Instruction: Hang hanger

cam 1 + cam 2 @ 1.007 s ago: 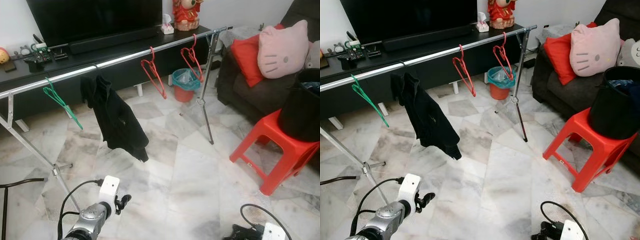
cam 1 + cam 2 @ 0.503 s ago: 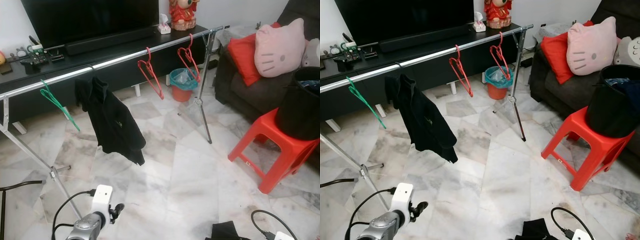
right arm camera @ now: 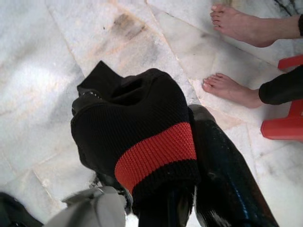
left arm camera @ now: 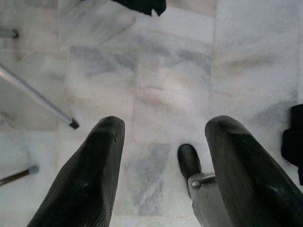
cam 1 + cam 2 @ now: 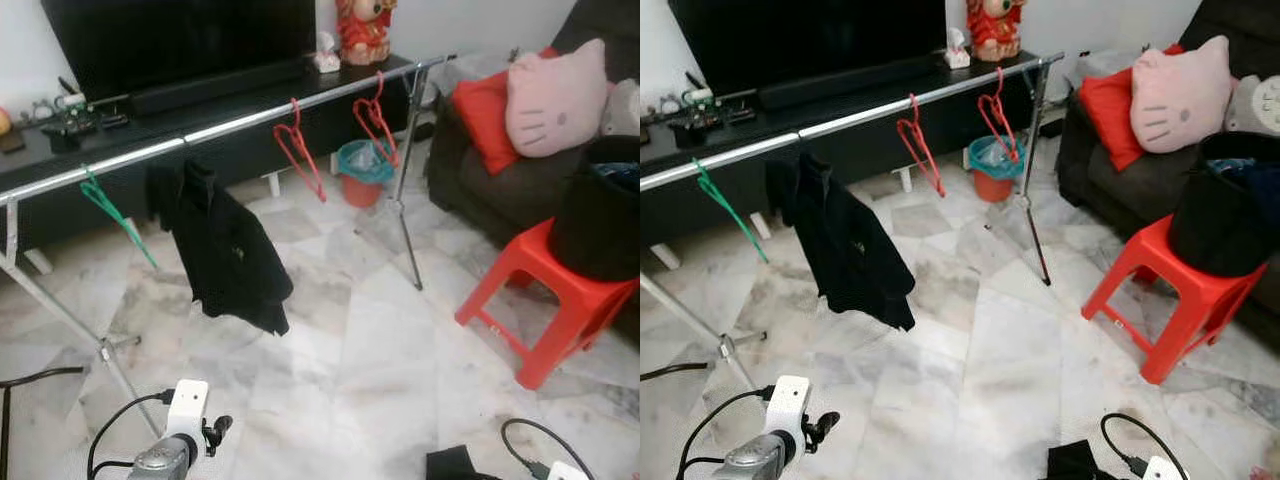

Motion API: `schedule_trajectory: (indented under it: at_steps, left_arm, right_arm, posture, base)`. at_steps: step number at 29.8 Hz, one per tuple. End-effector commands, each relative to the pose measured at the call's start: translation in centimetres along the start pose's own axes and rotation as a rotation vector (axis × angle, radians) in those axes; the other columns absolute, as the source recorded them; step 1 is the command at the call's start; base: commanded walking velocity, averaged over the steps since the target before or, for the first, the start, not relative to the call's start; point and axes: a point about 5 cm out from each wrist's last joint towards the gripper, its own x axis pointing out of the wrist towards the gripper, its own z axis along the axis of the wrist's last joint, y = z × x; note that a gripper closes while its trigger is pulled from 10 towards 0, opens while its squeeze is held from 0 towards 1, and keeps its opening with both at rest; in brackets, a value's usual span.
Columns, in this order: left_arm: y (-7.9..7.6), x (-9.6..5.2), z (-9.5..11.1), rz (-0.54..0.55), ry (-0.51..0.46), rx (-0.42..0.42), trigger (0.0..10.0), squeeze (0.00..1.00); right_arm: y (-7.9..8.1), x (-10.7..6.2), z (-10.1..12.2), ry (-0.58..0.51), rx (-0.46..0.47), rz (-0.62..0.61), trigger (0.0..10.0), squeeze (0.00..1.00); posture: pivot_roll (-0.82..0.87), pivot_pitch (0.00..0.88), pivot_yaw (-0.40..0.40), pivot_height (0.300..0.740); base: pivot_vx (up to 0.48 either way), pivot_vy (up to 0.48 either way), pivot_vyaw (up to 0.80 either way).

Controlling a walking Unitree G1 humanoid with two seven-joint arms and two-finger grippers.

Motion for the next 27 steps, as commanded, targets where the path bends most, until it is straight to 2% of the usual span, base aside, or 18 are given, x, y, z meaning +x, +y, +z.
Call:
schedule_trajectory:
  at_steps: [1, 8, 13, 20, 27]
  left_arm:
    - [0.2, -0.1, -0.5, 0.015, 0.019, -0.014, 10.0, 0.00]
    - [0.1, -0.2, -0.7, 0.013, 0.024, -0.017, 10.0, 0.00]
    - [0.1, -0.2, -0.8, 0.019, 0.022, -0.022, 10.0, 0.00]
    - [0.2, -0.2, -0.8, 0.030, 0.015, -0.034, 10.0, 0.00]
    - [0.5, -0.3, -0.8, 0.053, 0.007, -0.038, 10.0, 0.00]
  right_arm:
    - [0.2, 0.0, 0.3, -0.025, 0.008, 0.001, 10.0, 0.00]
    - [0.5, -0.1, 0.2, -0.029, -0.010, 0.017, 10.0, 0.00]
    - [1.1, -0.2, 0.6, -0.072, -0.075, 0.067, 10.0, 0.00]
    - [1.8, -0.3, 1.0, -0.100, -0.106, 0.116, 10.0, 0.00]
    - [2.1, -0.4, 0.9, -0.099, -0.121, 0.143, 10.0, 0.00]
  posture:
    - [-0.02, 0.000, 0.062, 0.740]
    - [-0.02, 0.005, 0.062, 0.740]
    - [-0.02, 0.012, 0.058, 0.740]
    - [-0.02, 0.014, 0.056, 0.740]
    - [-0.02, 0.016, 0.055, 0.740]
  base:
    - [0.285, 0.000, 0.00]
    - [0.287, 0.000, 0.00]
    - [0.286, 0.000, 0.00]
    - [0.289, 0.000, 0.80]
    - [0.000, 0.000, 0.80]
